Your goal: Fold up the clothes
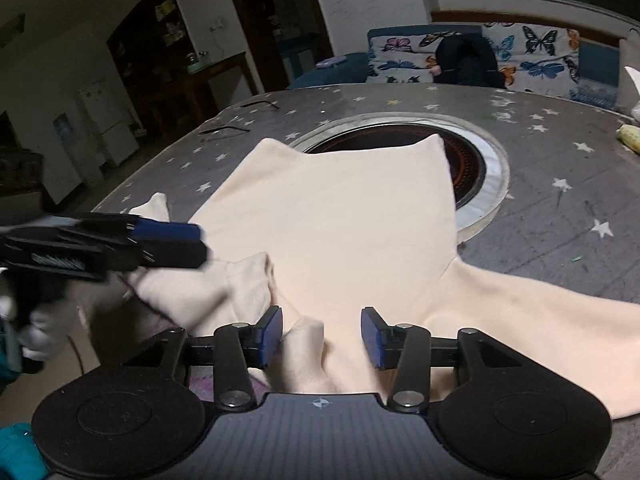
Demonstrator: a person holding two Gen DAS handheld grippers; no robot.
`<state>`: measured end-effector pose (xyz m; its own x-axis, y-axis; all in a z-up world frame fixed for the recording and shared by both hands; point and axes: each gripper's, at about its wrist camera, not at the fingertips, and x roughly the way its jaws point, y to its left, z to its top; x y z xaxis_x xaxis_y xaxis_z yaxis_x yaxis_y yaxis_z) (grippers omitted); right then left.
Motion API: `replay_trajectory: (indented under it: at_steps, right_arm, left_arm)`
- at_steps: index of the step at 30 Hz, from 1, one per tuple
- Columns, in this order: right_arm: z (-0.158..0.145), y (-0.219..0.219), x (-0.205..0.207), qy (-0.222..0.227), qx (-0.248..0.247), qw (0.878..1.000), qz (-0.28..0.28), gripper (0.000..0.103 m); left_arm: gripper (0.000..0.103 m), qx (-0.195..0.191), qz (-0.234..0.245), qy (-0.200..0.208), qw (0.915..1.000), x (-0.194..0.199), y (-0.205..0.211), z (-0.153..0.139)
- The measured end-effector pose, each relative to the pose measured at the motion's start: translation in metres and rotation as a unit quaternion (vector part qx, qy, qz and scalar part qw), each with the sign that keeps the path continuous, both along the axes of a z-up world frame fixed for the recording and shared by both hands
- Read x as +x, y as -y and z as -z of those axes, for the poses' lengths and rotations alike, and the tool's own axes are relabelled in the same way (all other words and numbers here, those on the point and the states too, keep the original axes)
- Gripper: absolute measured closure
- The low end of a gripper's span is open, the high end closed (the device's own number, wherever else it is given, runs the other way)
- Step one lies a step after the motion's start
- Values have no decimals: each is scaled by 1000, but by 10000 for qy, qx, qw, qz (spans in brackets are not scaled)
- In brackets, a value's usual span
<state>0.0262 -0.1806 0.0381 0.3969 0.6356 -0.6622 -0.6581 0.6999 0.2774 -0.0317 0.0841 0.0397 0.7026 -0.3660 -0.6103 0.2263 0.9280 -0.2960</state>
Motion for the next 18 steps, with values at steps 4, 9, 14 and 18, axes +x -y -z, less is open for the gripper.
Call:
replay_trajectory:
  at_steps: [4, 9, 14, 18]
  right_arm:
    - [3, 0, -3, -159, 75, 9997, -147, 56]
    - [7, 1, -6, -358, 169, 9987, -331, 56]
    - [7, 0, -15, -429, 288, 9962, -700, 56]
    - [6, 1, -25, -456, 247, 9932, -1040, 54]
  left_arm:
    - [45, 100, 191, -112, 9997, 0, 8, 10]
    - [79, 157, 203, -177, 9995, -7, 5, 14]
    - [92, 41, 335, 14, 9994, -30, -6, 4]
    - [92, -28, 597, 134, 9981, -51, -11, -1]
